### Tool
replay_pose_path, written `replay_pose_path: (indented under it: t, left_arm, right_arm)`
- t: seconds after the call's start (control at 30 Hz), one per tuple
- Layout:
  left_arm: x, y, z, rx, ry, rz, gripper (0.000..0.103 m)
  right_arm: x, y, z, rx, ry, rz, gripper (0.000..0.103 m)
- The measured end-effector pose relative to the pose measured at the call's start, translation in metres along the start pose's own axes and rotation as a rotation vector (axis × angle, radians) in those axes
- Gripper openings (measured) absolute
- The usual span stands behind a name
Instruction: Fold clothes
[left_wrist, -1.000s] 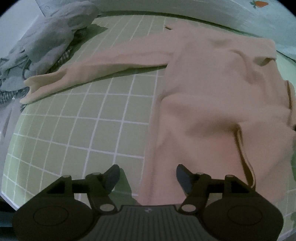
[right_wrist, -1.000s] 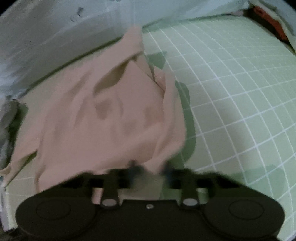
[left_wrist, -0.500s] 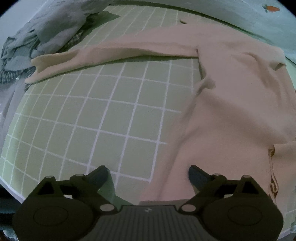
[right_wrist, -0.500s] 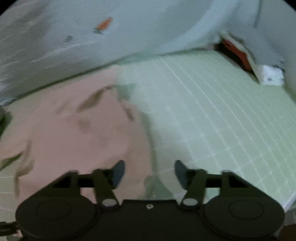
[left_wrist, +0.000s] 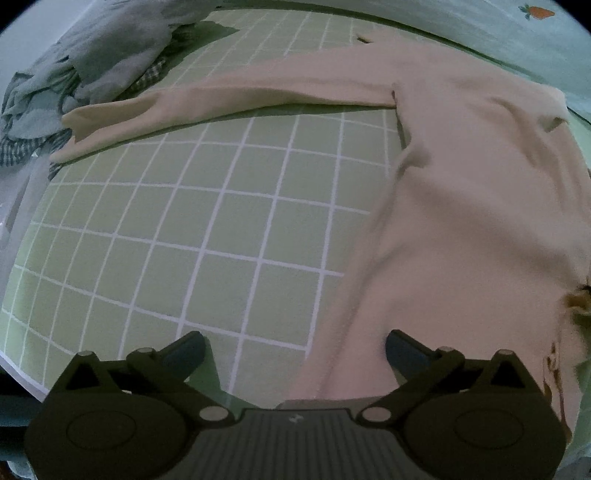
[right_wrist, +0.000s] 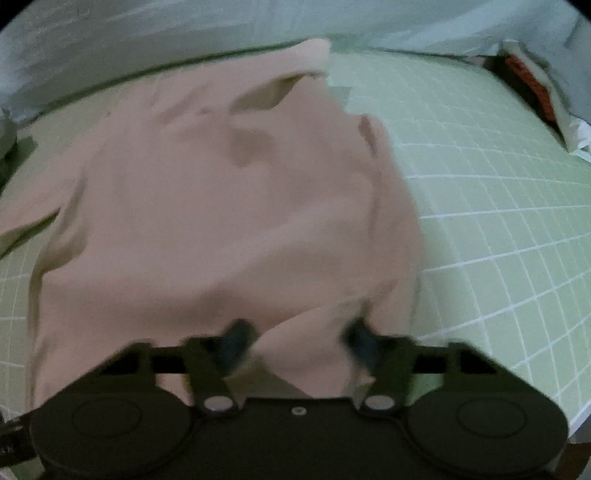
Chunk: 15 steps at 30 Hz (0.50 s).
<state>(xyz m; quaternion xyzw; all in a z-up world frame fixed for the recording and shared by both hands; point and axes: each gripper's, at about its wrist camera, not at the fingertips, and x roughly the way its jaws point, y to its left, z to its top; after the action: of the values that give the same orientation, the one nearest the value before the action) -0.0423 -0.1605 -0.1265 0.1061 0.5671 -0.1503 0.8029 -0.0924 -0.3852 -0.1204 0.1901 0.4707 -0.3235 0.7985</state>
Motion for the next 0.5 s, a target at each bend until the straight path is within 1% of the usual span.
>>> replay_pose_path:
  t: [0.03,0.1,0.17,0.2,0.27,0.33,0.37,0.4,0.43,0.47,0.5]
  left_arm:
    - [0.000,0.000,0.000,0.003,0.000,-0.001,0.103]
    - [0.000,0.000,0.000,0.010,0.000,-0.004,0.103]
    - [0.000,0.000,0.000,0.017,0.000,-0.007,0.103]
    - [0.000,0.000,-0.001,0.022,-0.001,-0.009,0.103]
    - [0.000,-0.001,-0.002,0.027,-0.005,-0.010,0.103]
    - [0.000,0.000,-0.002,0.034,-0.010,-0.013,0.103]
    - [0.000,-0.001,-0.002,0.040,-0.014,-0.015,0.103]
    - [0.000,0.000,-0.002,0.047,-0.017,-0.018,0.103]
    - [0.000,0.000,-0.002,0.052,-0.019,-0.019,0.103]
    - [0.000,0.000,-0.002,0.053,-0.019,-0.020,0.103]
    - [0.000,0.000,-0.002,0.053,-0.019,-0.020,0.103]
  right_arm:
    - [-0.005,-0.009,-0.001,0.022,-0.012,0.012,0.011]
    - [-0.012,-0.035,0.001,0.084,-0.042,0.019,0.010]
    - [-0.027,-0.057,-0.004,0.113,-0.080,-0.034,0.010]
    - [-0.034,-0.070,-0.007,0.124,-0.095,-0.077,0.010]
    - [-0.038,-0.088,-0.014,0.144,-0.089,-0.094,0.013]
    - [-0.040,-0.100,-0.021,0.181,-0.075,-0.094,0.023]
    - [-0.042,-0.100,-0.025,0.178,-0.071,-0.109,0.025]
    - [-0.043,-0.098,-0.028,0.171,-0.067,-0.125,0.031]
    - [-0.044,-0.097,-0.030,0.178,-0.075,-0.112,0.042]
    - [-0.045,-0.096,-0.032,0.188,-0.084,-0.093,0.049]
    - [-0.046,-0.096,-0.033,0.198,-0.094,-0.074,0.058]
